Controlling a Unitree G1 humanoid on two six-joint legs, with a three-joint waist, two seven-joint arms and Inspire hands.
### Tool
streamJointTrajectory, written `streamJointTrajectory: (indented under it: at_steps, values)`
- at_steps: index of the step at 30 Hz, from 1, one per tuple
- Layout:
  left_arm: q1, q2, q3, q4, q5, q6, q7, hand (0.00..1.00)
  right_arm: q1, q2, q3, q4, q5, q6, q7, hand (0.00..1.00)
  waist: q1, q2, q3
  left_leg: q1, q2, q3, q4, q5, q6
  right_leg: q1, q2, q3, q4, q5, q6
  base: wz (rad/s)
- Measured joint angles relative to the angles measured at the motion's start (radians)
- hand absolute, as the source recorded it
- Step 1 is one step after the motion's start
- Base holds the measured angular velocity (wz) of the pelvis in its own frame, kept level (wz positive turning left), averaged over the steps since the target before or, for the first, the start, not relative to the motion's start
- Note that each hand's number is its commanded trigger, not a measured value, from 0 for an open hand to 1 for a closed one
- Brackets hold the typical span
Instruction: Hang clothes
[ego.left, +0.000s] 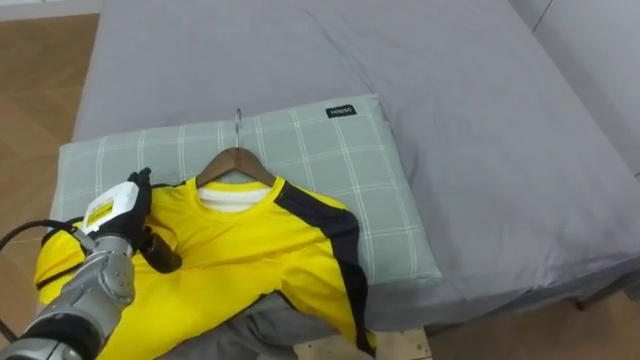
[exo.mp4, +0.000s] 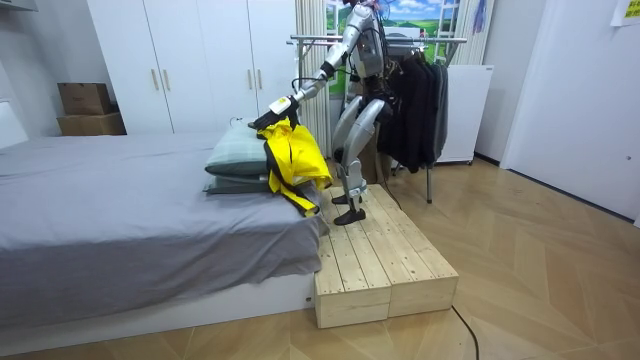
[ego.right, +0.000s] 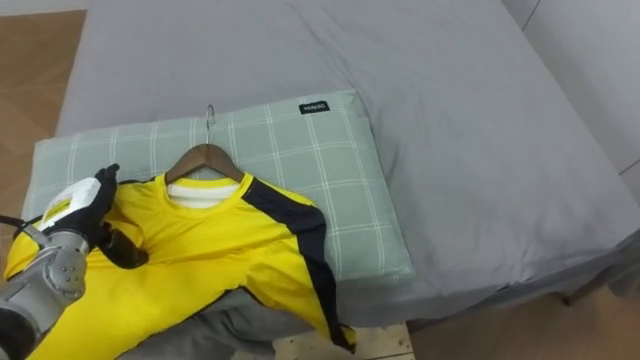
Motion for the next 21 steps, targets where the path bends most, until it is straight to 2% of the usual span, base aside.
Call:
streamJointTrajectory:
  at_steps: [2, 14, 21]
  values:
    - [0.000, 0.001, 0.000, 0.000, 0.000, 0.000, 0.002, 0.00, 0.000, 0.000, 0.000, -0.001, 0.000, -0.001, 0.000, 0.00, 0.002, 0.000, 0.0000, -0.003, 0.008, 0.000, 0.006, -0.001, 0.001, 0.000, 0.003, 0.000, 0.000, 0.000, 0.000, 0.00]
    - [0.001, 0.001, -0.003, 0.000, -0.018, 0.001, -0.010, 0.00, -0.002, 0.000, 0.002, -0.013, 0.012, -0.010, 0.000, 0.00, 0.003, 0.001, 0.0001, -0.004, 0.024, 0.001, 0.005, -0.003, -0.001, 0.005, 0.014, -0.004, -0.014, 0.006, -0.004, 0.00]
    - [0.002, 0.001, -0.004, -0.001, -0.015, 0.002, -0.049, 0.00, -0.001, 0.000, 0.001, -0.008, 0.011, -0.015, 0.001, 0.00, -0.001, 0.004, 0.0004, -0.002, 0.024, 0.001, 0.001, 0.000, 0.003, 0.012, 0.014, -0.015, -0.024, 0.011, -0.007, 0.01]
